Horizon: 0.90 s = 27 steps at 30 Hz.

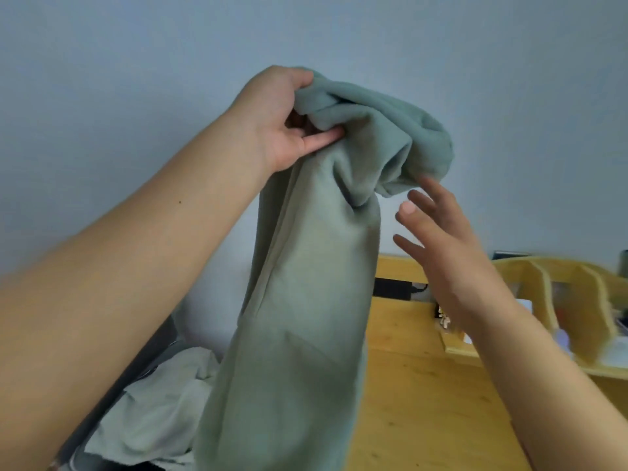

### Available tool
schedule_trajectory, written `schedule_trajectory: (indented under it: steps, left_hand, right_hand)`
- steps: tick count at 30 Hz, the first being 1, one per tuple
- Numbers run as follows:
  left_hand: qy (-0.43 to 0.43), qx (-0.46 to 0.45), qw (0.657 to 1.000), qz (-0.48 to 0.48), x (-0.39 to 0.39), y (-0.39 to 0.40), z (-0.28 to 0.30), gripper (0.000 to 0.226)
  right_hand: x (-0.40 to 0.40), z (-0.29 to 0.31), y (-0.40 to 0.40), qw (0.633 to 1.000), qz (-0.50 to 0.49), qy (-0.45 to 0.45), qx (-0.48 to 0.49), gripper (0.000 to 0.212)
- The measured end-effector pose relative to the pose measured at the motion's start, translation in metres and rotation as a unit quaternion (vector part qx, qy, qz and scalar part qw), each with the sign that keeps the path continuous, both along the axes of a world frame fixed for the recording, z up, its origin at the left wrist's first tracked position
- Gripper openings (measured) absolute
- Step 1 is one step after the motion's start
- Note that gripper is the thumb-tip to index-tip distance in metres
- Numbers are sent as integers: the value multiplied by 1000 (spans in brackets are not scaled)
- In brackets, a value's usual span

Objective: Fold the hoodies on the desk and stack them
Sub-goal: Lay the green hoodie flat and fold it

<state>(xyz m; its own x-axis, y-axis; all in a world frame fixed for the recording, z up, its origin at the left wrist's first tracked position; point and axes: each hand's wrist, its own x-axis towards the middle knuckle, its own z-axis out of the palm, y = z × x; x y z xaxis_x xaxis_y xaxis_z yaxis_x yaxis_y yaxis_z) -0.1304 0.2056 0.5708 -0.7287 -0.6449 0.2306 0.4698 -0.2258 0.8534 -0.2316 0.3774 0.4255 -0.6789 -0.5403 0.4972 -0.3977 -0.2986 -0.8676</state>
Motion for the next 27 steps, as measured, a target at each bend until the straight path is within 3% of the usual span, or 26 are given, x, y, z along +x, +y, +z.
schedule_trajectory:
  steps: [5,10,13,15,19,22,24,27]
  left_hand:
    - [-68,-7,997,-22,-11,46,-13,15]
    - [-197,-156,965,-80,-20,78,-39,20]
    - [-248,-237,936,-81,-29,90,-55,16]
    - [-263,-268,923,-83,-38,96,-69,15]
    - [-264,-234,932,-88,-53,102,-91,20]
    - [-234,-206,946,-94,-58,101,-93,35]
    - [-222,-260,936,-84,-65,100,-100,42]
    - [-241,-388,886,84,-76,92,-126,86]
  right_hand:
    - [-10,45,40,993,93,-43,-61,54]
    - [-44,80,51,986,91,-100,-97,36]
    - [-55,81,51,996,52,-69,-31,45]
    - [-59,84,54,998,7,-52,-39,57]
    - [-70,108,57,993,-51,-48,-95,59]
    - [-80,124,59,991,-89,-18,-94,59]
    - [-84,131,59,992,-95,-2,-87,58]
    - [-86,140,62,992,-97,23,-82,45]
